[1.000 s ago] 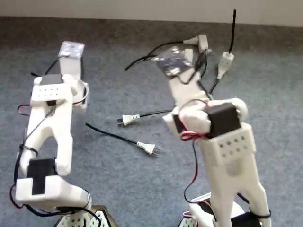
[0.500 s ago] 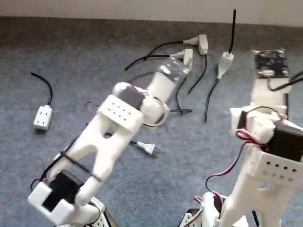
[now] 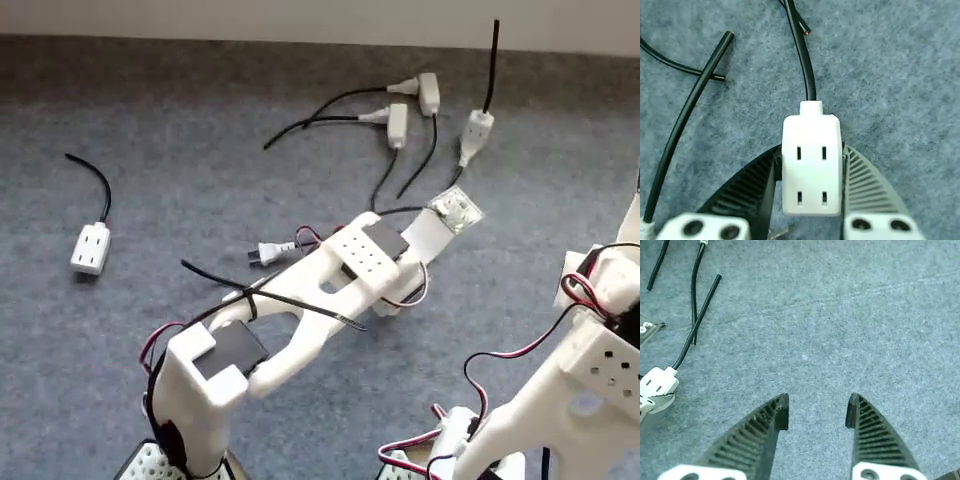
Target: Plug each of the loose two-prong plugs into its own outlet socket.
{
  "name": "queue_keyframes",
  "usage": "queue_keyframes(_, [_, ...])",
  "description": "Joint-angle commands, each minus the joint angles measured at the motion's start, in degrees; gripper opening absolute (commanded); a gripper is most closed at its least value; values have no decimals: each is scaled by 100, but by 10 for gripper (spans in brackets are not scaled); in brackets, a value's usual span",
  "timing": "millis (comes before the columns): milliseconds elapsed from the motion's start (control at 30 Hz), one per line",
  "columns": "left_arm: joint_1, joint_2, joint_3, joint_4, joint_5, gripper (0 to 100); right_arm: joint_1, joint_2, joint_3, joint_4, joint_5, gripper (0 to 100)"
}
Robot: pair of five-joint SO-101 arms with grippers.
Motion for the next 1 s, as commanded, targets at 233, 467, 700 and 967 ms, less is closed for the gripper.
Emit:
queue_keyframes(233, [-119,338,-268,-79,35,162,75,-101,-259,189,35,194])
queue_keyframes(467, [-277,-4,-725,202,35,186,75,-110,-136,198,35,194])
queue_keyframes(700, [-857,-769,-1226,897,-70,259,75,-110,233,171,44,194])
queue_keyframes(967, [-796,-655,-910,985,-695,259,-48,-110,268,198,35,194])
